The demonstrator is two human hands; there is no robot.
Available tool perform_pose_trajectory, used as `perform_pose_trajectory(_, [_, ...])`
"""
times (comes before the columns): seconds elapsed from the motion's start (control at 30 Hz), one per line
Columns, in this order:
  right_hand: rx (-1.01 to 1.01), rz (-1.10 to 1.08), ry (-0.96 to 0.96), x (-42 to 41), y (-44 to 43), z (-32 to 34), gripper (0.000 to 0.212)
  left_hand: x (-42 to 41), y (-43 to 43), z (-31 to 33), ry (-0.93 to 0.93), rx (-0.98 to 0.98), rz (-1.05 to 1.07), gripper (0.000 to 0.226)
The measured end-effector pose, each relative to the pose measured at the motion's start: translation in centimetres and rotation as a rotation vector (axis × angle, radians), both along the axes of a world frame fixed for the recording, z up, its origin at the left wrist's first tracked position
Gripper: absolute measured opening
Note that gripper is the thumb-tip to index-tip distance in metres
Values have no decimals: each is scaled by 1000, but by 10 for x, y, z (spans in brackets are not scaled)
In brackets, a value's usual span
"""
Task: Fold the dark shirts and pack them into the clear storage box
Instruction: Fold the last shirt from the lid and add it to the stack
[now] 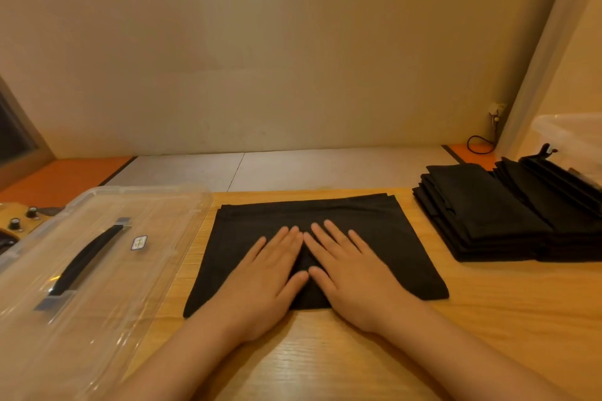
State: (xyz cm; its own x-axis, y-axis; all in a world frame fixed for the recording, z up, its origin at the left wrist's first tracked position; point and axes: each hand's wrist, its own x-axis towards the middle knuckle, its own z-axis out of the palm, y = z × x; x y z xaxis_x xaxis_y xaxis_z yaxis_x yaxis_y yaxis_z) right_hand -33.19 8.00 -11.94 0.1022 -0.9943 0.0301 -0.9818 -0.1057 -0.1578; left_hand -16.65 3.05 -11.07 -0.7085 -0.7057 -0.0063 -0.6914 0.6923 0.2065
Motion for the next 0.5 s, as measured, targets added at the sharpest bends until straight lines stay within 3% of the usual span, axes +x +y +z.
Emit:
perform_pose_trajectory(0.1, [65, 13, 22, -24, 20, -5, 57, 29, 7, -12, -60, 23, -6, 78])
perform_pose_trajectory(0.37, [90, -198, -11, -84, 97, -4, 81, 90, 17, -14, -71, 58, 67, 90])
perform_pose_trajectory(0.43, [110, -257, -10, -80, 120, -3, 97, 92, 14, -10, -113, 24, 70, 92])
perform_pose_trajectory(0.5, [63, -288, 44, -65, 143, -5, 96, 86, 4, -4, -177, -54, 62, 88])
